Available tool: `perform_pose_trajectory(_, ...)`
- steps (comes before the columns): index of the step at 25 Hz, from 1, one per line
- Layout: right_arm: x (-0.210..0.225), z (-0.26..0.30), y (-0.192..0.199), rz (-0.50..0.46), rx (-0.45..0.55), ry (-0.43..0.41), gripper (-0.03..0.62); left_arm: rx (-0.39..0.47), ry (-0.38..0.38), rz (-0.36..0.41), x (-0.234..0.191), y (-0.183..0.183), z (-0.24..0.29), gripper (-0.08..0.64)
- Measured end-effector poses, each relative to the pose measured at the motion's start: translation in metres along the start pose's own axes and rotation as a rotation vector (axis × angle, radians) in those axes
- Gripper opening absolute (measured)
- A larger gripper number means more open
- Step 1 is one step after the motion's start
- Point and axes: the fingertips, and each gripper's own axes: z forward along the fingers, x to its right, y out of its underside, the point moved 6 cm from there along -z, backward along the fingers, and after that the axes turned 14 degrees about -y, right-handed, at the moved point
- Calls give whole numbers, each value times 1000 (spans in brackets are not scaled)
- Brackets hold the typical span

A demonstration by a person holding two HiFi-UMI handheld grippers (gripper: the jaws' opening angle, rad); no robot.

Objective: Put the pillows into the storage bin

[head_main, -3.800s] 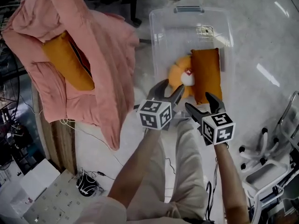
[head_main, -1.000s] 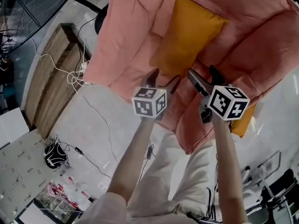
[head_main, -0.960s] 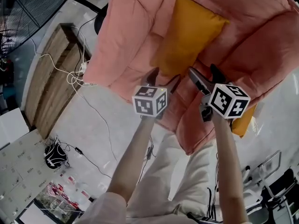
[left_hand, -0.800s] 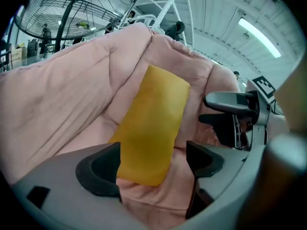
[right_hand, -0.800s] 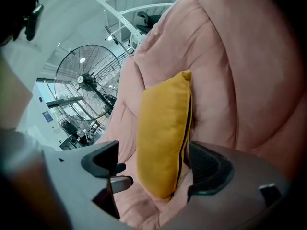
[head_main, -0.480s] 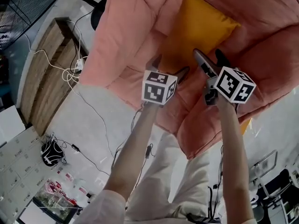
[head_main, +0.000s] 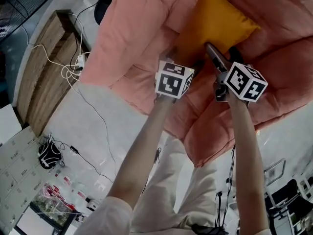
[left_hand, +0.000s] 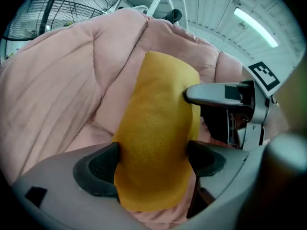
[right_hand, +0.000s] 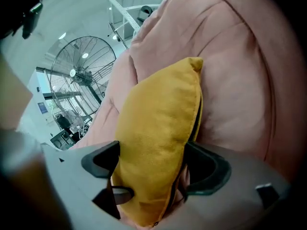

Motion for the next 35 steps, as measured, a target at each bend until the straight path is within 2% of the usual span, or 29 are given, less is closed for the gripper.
perform_pose_trajectory(4,-3,-2,-1,1,-29,-15,394,2,3,2,1,1,-4,437)
perform_pose_trajectory(10,-14,-11,-1,-9,-16,-8,355,13,-10,26,3,2,-15,405)
perform_pose_trajectory(22,-42,-38,3,73,0,-42,339,35,-27,70,8,3,-59,391)
perform_pose_trajectory(30,-62,-60,5,75,27,-57,330,48,-34,31,19,9,-91,385)
perform_pose_trajectory(35,-77,-80,4,91,23,-77,324,62,-40,56,28,10,-114,382)
